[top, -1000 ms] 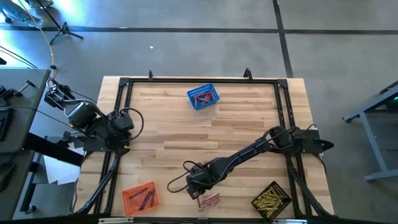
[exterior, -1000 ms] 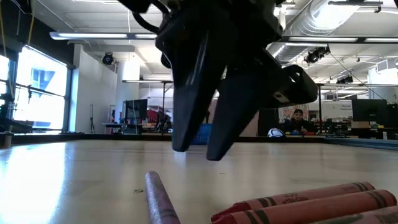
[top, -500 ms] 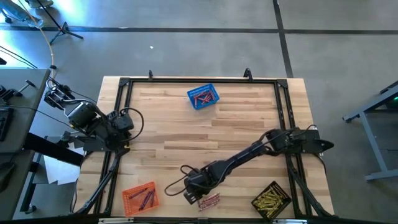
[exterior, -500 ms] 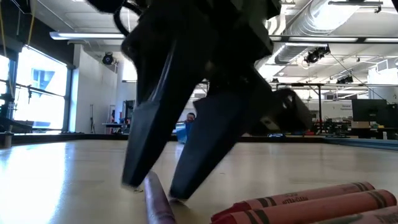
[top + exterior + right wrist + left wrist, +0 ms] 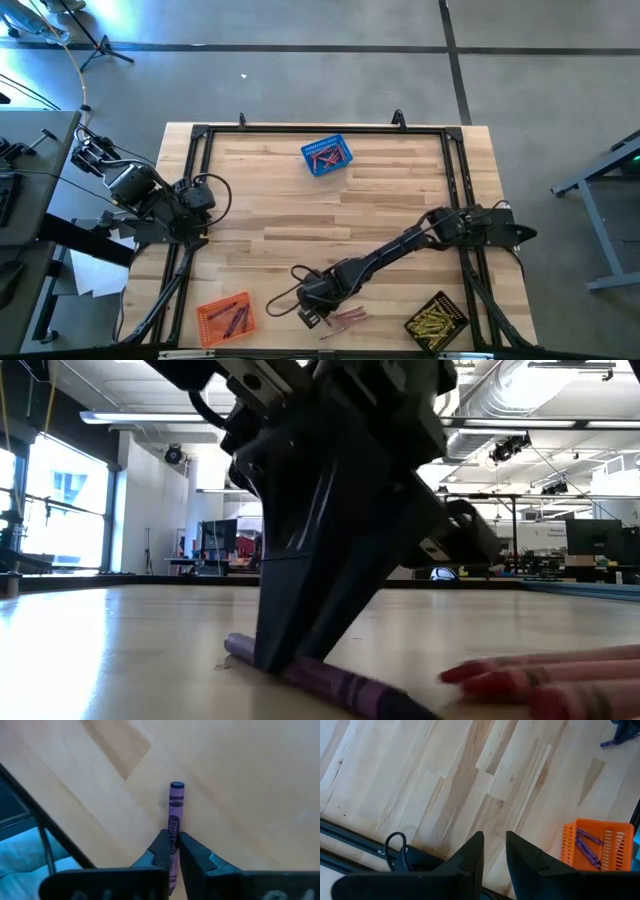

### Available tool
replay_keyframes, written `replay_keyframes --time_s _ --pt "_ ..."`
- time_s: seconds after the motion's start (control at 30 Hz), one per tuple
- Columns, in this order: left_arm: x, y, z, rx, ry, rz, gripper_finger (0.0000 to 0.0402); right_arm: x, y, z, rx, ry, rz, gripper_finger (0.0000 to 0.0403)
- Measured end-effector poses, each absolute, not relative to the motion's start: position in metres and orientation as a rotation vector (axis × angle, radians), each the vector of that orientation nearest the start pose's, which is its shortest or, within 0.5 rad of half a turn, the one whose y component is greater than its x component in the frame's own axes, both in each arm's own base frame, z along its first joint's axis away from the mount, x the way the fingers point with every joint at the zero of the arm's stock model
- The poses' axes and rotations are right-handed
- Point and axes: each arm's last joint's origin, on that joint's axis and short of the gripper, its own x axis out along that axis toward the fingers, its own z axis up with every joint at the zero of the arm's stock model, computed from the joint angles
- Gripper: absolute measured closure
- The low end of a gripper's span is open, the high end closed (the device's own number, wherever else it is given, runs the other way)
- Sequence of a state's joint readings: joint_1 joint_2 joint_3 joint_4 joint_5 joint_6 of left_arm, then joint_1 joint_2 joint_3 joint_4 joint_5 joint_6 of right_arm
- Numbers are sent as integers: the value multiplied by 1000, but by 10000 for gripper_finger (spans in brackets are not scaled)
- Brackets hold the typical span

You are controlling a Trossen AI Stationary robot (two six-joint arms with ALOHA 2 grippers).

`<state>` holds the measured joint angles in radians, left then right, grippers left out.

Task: Sort crayons
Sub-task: Put the purple crayon into the orange bin

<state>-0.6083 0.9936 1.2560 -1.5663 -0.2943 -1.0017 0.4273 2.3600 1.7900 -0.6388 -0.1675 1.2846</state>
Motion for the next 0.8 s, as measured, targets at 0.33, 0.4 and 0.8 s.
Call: replay_keyframes --time_s 0.33,0.4,0.8 --pt "105 -63 354 -300 1146 324 335 445 161 118 829 1368 -303 387" --pt "105 -63 354 -299 1145 325 335 449 151 123 797 1352 -267 394" --pt "105 -59 363 12 858 378 335 451 100 233 464 1275 -180 398"
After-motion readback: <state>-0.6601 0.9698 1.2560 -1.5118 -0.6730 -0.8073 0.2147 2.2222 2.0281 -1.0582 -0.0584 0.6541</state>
